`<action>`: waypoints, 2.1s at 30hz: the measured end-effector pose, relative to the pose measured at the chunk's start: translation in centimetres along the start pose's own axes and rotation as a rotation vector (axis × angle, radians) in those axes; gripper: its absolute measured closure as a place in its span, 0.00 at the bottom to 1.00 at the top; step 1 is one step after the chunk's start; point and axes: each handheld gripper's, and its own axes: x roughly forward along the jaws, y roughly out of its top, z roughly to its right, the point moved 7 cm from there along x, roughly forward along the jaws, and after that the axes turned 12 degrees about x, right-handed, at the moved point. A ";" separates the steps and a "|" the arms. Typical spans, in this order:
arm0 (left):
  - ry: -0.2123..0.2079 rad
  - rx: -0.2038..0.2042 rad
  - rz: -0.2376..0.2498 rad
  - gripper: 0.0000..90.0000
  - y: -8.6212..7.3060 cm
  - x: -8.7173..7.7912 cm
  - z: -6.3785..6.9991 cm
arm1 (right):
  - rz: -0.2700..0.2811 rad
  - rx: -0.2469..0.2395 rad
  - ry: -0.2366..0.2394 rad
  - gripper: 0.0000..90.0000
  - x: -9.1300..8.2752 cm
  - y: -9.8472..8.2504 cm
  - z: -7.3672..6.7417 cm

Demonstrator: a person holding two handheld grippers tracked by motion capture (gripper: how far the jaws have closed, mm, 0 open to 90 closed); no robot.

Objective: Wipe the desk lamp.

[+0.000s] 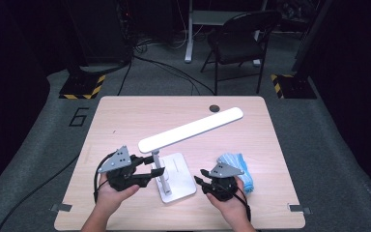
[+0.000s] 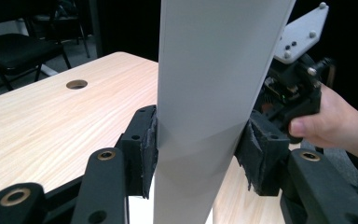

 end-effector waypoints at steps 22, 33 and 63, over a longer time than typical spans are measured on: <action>-0.037 0.007 -0.008 0.53 0.7 2.0 1.0 | -0.095 -0.076 0.113 0.68 2.6 -2.4 -4.1; -0.079 0.003 -0.023 0.50 0.6 2.5 0.9 | -0.113 -0.067 0.137 0.67 4.2 -2.6 -4.7; -0.118 0.001 -0.019 0.50 0.6 3.3 0.8 | -0.104 -0.076 0.143 0.68 5.8 -2.5 -4.8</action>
